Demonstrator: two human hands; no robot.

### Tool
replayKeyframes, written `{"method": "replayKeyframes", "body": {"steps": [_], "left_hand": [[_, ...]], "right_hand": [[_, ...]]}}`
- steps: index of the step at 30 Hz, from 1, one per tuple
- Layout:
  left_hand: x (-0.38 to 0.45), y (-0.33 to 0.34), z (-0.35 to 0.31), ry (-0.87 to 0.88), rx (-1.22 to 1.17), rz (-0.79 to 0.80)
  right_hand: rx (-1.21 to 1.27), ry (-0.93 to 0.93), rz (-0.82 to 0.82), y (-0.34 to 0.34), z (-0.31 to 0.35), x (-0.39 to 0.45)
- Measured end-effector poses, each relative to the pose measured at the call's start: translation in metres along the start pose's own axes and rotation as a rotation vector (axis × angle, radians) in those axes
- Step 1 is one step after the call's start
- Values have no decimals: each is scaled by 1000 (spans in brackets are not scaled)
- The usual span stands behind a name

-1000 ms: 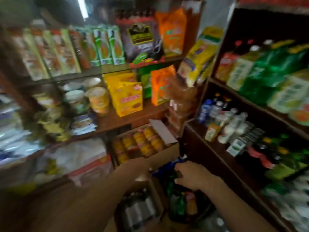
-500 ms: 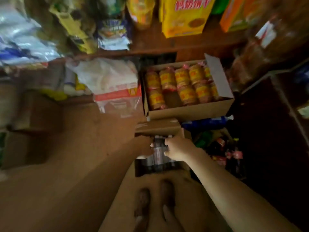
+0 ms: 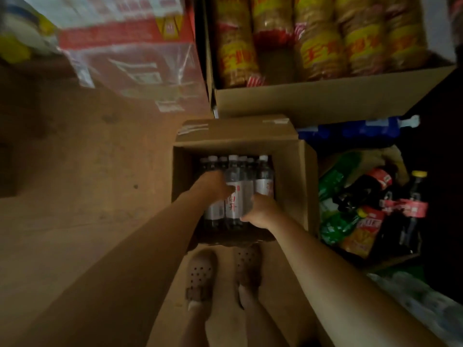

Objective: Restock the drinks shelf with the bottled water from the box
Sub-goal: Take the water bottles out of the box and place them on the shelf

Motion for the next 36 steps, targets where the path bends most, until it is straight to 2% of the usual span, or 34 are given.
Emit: {"method": "replayKeyframes", "body": {"steps": [4, 8, 10, 13, 17, 22, 27, 30, 36], "left_hand": [[74, -4, 17, -45, 101, 32], [113, 6, 18, 22, 209, 80], [121, 14, 13, 61, 152, 25], [137, 28, 21, 30, 47, -39], [123, 21, 15, 47, -27, -57], [81, 2, -1, 37, -323, -91], [16, -23, -23, 115, -400, -122], [-48, -54, -57, 179, -342, -109], [-177, -139, -143, 377, -332, -242]], "right_hand": [[170, -2, 13, 27, -22, 59], [282, -25, 30, 50, -28, 96], [368, -1, -3, 55, -29, 105], [417, 39, -11, 55, -32, 111], [462, 30, -5, 45, -35, 97], [524, 14, -51, 39, -30, 55], [542, 4, -100, 17, -25, -23], [575, -46, -114, 2, -17, -81], [622, -199, -350, -62, 25, -212]]}}
Point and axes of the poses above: each hand's wrist, its own x-axis towards the middle knuckle, its own y-axis out of the palm, z = x × y, the point moved 4 cm from there along x, towards the middle knuckle, and after that the axes turned 10 degrees about z, right-handed, at the moved point
